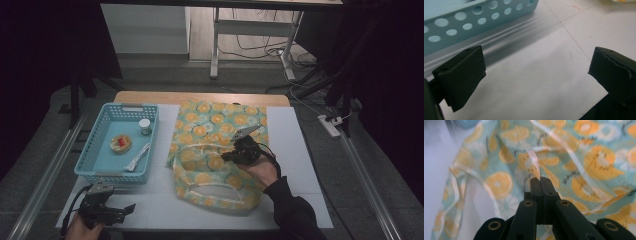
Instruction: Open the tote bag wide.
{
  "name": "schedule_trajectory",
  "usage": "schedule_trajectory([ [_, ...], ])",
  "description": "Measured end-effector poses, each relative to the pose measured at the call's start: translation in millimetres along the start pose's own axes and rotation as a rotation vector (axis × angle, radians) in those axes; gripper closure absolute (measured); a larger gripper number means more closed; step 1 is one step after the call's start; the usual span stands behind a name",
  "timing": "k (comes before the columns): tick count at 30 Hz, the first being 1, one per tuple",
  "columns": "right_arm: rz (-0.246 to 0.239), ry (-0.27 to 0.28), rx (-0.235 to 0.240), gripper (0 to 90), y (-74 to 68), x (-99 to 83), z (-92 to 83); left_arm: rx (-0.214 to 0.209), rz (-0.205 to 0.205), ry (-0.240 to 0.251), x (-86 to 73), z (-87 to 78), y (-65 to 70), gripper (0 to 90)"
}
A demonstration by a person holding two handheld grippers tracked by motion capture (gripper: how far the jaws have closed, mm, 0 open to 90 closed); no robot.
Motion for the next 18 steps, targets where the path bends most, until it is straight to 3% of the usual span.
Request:
schedule_trajectory([
  [9, -0.024, 0.087, -0.006, 90.0, -1.5, 38.3, -17.0, -0.001, -0.002, 0.002, 0.0, -0.3, -0.3, 0.6],
  [18, -0.037, 0.151, -0.020, 90.0, 2.8, 64.8, -31.6, -0.004, -0.009, 0.009, 0.1, -1.0, -0.8, 0.6],
])
Point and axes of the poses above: each handheld gripper's, and its own axes: z roughly forward along the jaws, x roughly out of its top, y roughly to its right, the point moved 9 cm from there along z, roughly forward along the jaws, and after that the axes turned 4 degrees about -y, right-handed, at the moved point
